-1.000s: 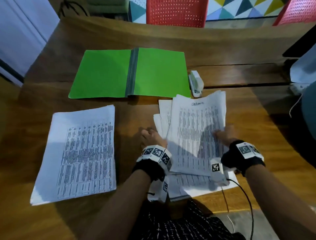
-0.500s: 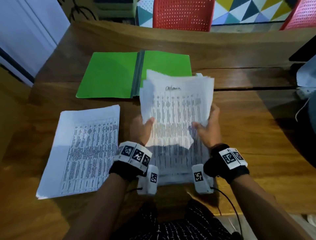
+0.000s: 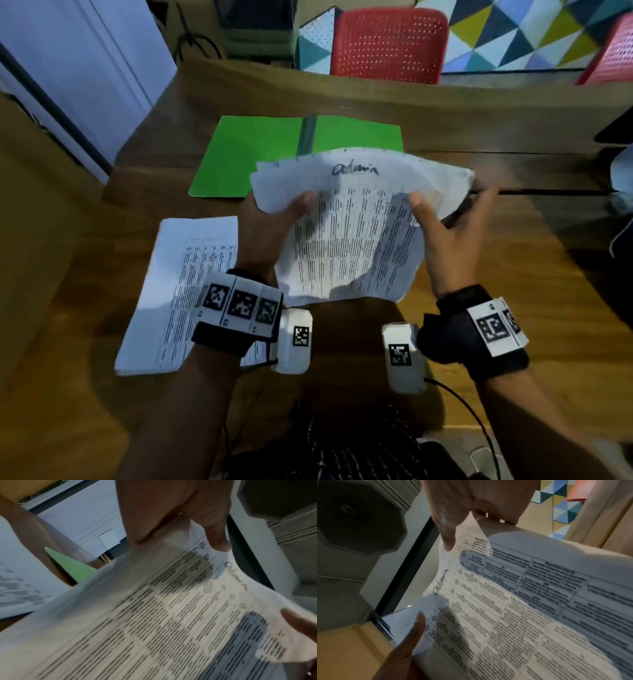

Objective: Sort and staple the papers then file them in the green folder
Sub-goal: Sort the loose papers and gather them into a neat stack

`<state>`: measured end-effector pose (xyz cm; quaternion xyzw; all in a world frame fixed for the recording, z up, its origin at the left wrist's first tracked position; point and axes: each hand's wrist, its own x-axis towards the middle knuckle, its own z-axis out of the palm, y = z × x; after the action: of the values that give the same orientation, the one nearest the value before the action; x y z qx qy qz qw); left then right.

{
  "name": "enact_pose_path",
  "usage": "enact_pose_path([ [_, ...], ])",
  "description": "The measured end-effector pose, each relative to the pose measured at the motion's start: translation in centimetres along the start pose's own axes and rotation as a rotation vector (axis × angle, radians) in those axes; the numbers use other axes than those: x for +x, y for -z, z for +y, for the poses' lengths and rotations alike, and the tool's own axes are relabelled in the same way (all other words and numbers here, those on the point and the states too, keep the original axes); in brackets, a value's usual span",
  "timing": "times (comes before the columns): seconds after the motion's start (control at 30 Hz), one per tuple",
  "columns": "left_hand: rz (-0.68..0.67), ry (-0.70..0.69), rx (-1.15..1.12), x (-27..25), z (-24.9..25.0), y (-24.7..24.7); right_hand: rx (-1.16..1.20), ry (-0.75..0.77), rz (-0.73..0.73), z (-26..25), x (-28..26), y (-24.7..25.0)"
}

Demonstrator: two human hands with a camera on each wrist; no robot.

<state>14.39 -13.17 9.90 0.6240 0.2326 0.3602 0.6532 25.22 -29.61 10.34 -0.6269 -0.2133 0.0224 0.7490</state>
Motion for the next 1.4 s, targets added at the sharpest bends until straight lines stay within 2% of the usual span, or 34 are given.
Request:
enact_pose_path([
  [0.13,-0.094,0.159,0.135,-1.1,-2.4,-0.3,-0.065,-0.053,0.013,0.8,-1.0,-0.5],
  [0.2,-0.147,0.198,0.114,-1.7,-3.0,-0.3,-0.073,-0.042,0.039,1.0,-1.1,-0.9],
  [0.3,-0.076,0.26,0.163,-1.1,-3.0,0.2,-0.114,-0.016,0.095,1.4,-1.0,-2.0],
  [0.4,0.062,0.239,0.178,1.4,-1.3,2.1,-0.225,-0.054,0.094,2.5,-1.4,-3.7],
  [0.53,0.215,0.239,0.282,5.4,0.6,7.2,-0.461,-0.155,-0.126,4.7,-3.1,-8.0],
  [0.6,0.302,0.282,0.41,6.9,0.4,10.4,-0.52,-0.234,-0.269,5.6,-4.4,-10.5],
  [0.67,0.329,0.336,0.528,7.8,-0.7,13.5,-0.616,-0.29,-0.423,6.2,-5.6,-12.9],
  [0.77,0.308,0.429,0.647,7.3,-2.8,17.8,-0.814,-0.397,-0.662,7.3,-7.4,-15.6],
  [0.83,0.278,0.48,0.741,6.5,-4.3,20.0,-0.903,-0.476,-0.699,8.5,-8.4,-16.5],
  [0.93,0.159,0.538,0.835,5.5,-6.1,21.7,-0.96,-0.583,-0.741,10.6,-9.7,-16.7],
  [1.0,0.078,0.593,0.854,5.1,-6.9,22.5,-0.97,-0.64,-0.727,11.2,-10.3,-17.1],
  [1.07,0.037,0.698,0.95,4.5,-7.7,23.0,-0.971,-0.671,-0.631,11.4,-10.9,-17.5],
  [1.17,-0.007,0.84,1.147,3.0,-8.6,22.6,-1.057,-0.625,-0.583,11.7,-11.8,-18.0],
  [1.27,0.051,0.861,1.035,2.3,-9.0,21.4,-0.966,-0.701,-0.574,12.3,-12.1,-18.2],
  [1.4,0.019,0.843,0.753,2.2,-8.7,19.5,-0.733,-0.739,-0.439,12.3,-11.4,-16.4],
])
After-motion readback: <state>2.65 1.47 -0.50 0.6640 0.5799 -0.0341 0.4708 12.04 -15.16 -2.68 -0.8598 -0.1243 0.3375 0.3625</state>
